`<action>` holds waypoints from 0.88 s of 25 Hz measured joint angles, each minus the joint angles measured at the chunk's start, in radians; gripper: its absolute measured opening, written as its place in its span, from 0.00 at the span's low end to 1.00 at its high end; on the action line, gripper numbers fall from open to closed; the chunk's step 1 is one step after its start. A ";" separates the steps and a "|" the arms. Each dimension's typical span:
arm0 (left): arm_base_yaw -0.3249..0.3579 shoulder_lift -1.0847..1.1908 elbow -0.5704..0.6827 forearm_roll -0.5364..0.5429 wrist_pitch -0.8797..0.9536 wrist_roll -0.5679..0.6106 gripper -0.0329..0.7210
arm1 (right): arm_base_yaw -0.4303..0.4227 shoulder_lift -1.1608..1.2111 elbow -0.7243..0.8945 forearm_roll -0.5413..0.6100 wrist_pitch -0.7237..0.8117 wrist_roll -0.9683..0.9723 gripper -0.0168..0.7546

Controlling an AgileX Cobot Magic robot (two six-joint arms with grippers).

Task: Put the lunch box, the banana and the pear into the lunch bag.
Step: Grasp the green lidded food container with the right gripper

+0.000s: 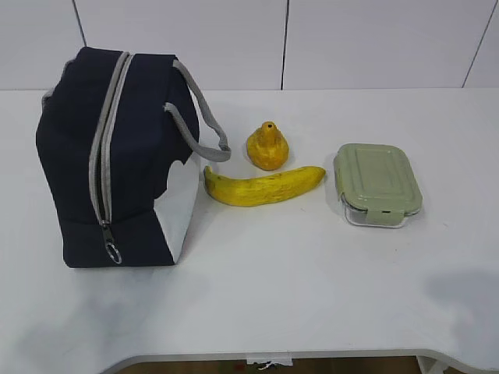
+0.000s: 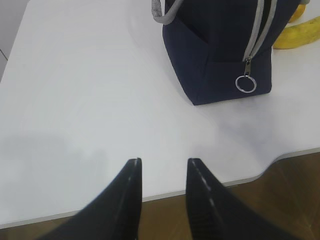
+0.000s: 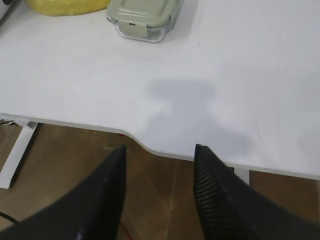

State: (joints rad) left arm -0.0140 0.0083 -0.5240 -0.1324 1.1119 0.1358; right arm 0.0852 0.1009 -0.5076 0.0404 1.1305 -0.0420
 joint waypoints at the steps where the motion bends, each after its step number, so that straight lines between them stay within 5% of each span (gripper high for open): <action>1: 0.000 0.000 0.000 0.000 0.000 0.000 0.36 | 0.000 0.033 0.000 0.000 -0.004 0.000 0.48; 22: 0.000 0.000 0.000 0.000 0.000 0.000 0.36 | 0.000 0.897 -0.180 0.100 -0.386 0.074 0.48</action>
State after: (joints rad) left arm -0.0140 0.0083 -0.5240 -0.1324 1.1119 0.1358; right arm 0.0852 0.9979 -0.6873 0.1399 0.7441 0.0323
